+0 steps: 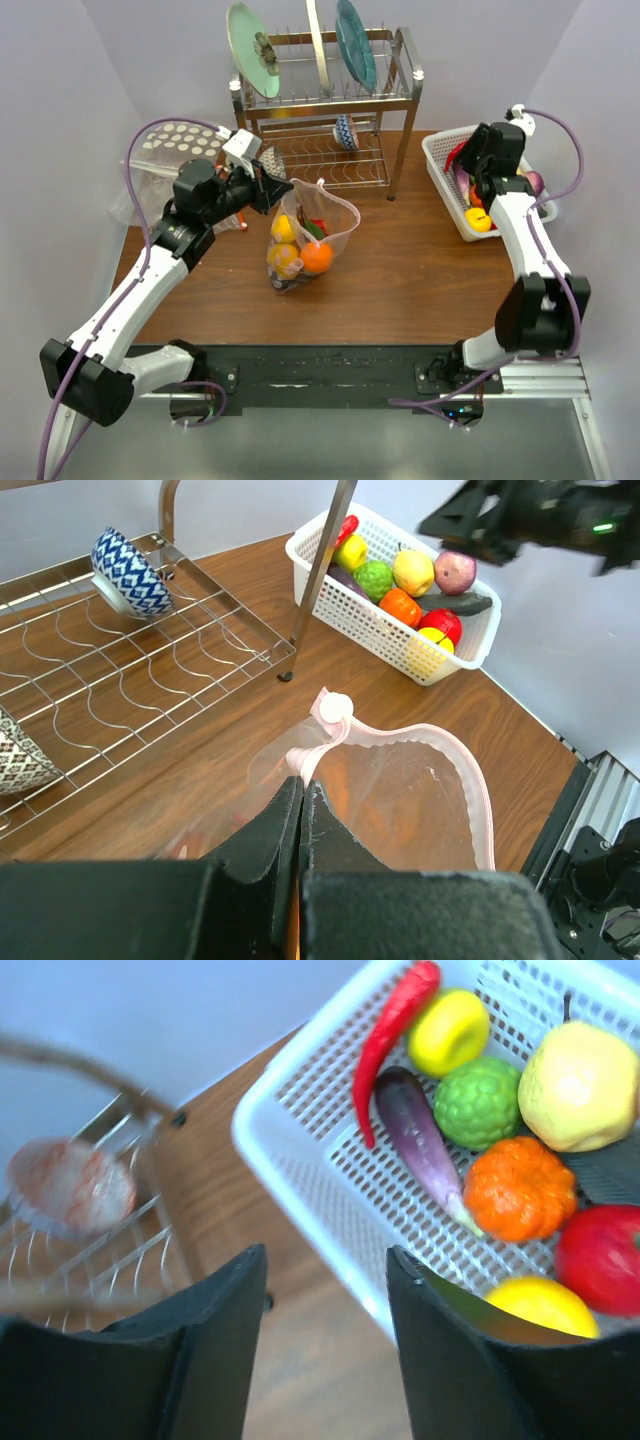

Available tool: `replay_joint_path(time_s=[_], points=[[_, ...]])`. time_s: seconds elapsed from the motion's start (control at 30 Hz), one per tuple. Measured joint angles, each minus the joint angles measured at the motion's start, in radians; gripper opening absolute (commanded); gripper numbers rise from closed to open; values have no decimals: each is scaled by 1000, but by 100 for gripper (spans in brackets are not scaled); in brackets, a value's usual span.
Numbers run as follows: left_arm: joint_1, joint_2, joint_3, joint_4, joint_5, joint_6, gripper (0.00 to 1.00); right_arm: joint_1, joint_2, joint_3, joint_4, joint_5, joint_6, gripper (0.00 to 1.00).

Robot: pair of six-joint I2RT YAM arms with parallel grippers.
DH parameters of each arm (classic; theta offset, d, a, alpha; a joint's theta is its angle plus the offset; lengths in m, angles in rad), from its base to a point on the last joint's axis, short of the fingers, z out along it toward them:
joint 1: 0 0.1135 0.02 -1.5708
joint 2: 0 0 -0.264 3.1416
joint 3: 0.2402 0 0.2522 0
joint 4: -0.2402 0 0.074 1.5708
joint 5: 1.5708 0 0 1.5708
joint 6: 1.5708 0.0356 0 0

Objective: Place the food in the zip-top bag and seal the zipper
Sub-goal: Adjust the zipper food storage bag at the center of the board, then pick up the fake vegetable from the bin.

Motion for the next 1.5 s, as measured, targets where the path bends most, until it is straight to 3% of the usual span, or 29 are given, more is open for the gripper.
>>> replay_joint_path(time_s=[0.03, 0.33, 0.5, 0.93, 1.13, 1.2, 1.27, 1.5], points=[[0, 0, 0, 1, 2, -1, 0, -12, 35, -3, 33, 1, 17, 70], [0, 13, 0, 15, 15, -16, 0, -89, 333, 16, 269, 26, 256, 67], [0, 13, 0, 16, 26, -18, 0, -124, 512, 117, 370, 14, 387, 64], [0, 16, 0, 17, 28, -20, 0, -150, 814, 356, 479, -48, 453, 61], [0, 27, 1, 18, 28, -19, 0, -149, 861, 402, 530, -61, 461, 50], [0, 29, 1, 18, 28, -19, 0, -151, 870, 402, 571, -64, 465, 36], [0, 30, 3, 18, 28, -19, 0, -153, 878, 401, 607, -75, 469, 29], [0, 32, 3, 19, 28, -19, 0, -156, 840, 306, 715, -101, 456, 28]])
